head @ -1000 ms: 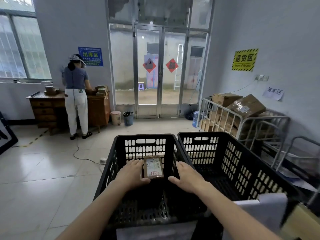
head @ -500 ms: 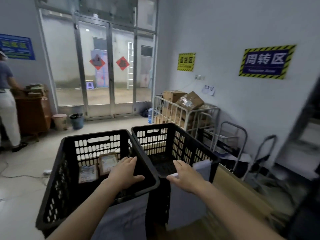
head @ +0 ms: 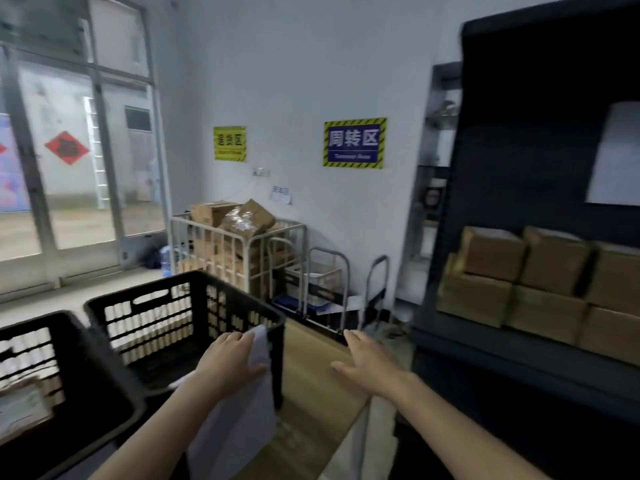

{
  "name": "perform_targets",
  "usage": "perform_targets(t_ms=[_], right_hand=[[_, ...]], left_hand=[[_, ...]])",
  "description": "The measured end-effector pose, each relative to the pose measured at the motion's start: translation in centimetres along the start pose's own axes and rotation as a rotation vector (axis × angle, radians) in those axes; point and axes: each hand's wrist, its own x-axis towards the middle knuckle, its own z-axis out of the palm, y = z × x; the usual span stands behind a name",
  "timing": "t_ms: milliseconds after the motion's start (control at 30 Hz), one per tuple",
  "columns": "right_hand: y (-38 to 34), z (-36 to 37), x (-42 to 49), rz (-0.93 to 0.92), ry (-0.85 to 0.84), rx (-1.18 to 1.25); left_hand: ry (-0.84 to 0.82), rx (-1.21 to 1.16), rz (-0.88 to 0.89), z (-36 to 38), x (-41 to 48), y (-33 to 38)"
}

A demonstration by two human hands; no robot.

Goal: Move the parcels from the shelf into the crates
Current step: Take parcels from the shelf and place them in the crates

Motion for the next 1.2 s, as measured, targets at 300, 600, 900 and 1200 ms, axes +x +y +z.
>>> perform_targets(t_ms=[300, 600, 900, 1200], right_hand=[[15.6, -6.3, -8.6, 0.216, 0.054, 0.03], [29.2, -11.1, -16.8, 0.373, 0.139, 0.026], [37.8, -12.8, -22.5, 0.447, 0.16, 0.024], [41.7, -13.4, -25.1, 0.553, 0.201, 0.062]], left_hand=[[-0.034, -0.049, 0.218, 0.7, 2.8, 18.1], [-0.035, -0.091, 0.368, 1.4, 2.9, 35.0], [-0.071, -0.104, 0.46, 2.3, 2.4, 46.6], [-0.119, -0.109, 0.596, 2.8, 3.1, 53.8]])
